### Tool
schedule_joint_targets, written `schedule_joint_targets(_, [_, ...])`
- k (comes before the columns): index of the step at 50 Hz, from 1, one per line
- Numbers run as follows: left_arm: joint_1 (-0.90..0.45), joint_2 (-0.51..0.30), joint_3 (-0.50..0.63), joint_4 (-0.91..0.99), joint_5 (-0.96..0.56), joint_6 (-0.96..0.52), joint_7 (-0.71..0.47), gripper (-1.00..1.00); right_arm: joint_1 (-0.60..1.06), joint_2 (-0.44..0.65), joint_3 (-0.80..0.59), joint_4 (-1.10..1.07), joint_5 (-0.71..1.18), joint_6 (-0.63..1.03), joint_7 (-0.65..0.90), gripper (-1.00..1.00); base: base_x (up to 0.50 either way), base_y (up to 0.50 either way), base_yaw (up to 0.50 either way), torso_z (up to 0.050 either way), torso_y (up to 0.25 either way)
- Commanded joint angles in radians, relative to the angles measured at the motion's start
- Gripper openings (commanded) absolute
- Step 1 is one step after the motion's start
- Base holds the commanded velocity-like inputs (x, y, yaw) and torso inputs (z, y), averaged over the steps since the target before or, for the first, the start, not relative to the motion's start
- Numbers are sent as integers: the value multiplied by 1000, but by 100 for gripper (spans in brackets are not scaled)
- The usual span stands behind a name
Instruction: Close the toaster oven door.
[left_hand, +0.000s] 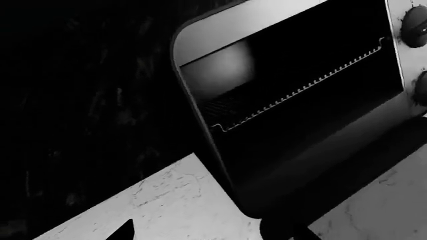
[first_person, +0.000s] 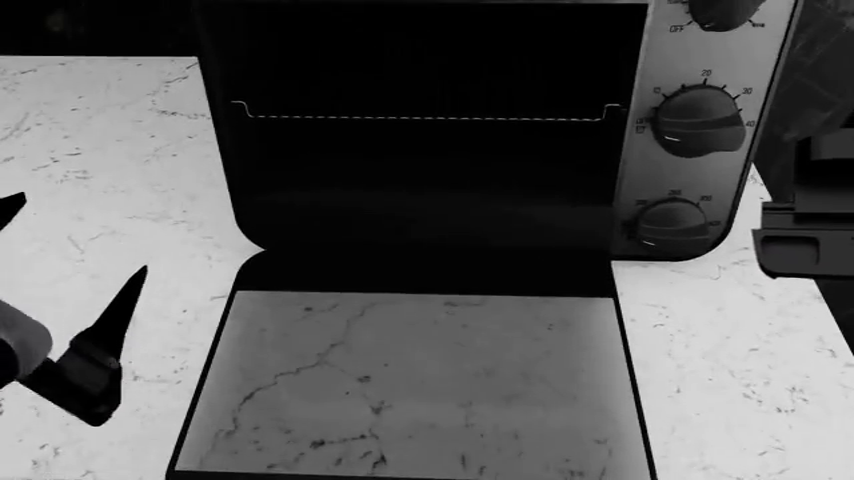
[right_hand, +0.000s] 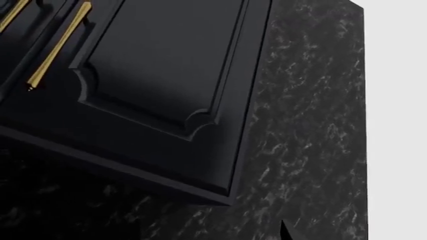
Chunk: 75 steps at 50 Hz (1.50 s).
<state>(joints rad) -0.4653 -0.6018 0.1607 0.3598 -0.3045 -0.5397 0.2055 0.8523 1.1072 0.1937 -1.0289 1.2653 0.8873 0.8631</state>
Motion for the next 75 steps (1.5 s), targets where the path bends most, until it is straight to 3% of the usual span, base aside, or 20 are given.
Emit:
schedule_joint_targets(1, [56,-197,94,24,131,181,150,100,-4,9,-17,3,-7,-19,1,100,0,0,0,0,0])
schedule_joint_targets(8, [129,-292,121,64,150,285,232,100,-6,8,-29,3,-15,-28,5,100,0,0,0,0,0])
schedule_joint_targets(9, [140,-304,125,53,145,353,261,100,-9,9,-28,3,-16,-30,5,100,0,0,0,0,0])
schedule_joint_targets(27, [258,-368,124,52,137,497,299,100,36,22,-75,6,4,-36,31,100,0,0,0,0,0])
schedule_joint_targets(41, [316,-389,149,62,145,522,319,100,14,35,-74,5,-1,-56,36,100,0,0,0,0,0])
schedule_joint_targets(53, [302,-355,206,-9,207,552,339,100,-24,34,-69,8,-25,-78,29,100,0,0,0,0,0])
schedule_joint_targets(75, [128,-198,334,-283,373,653,377,100,-114,52,-30,5,-52,-121,26,100,0,0,0,0,0])
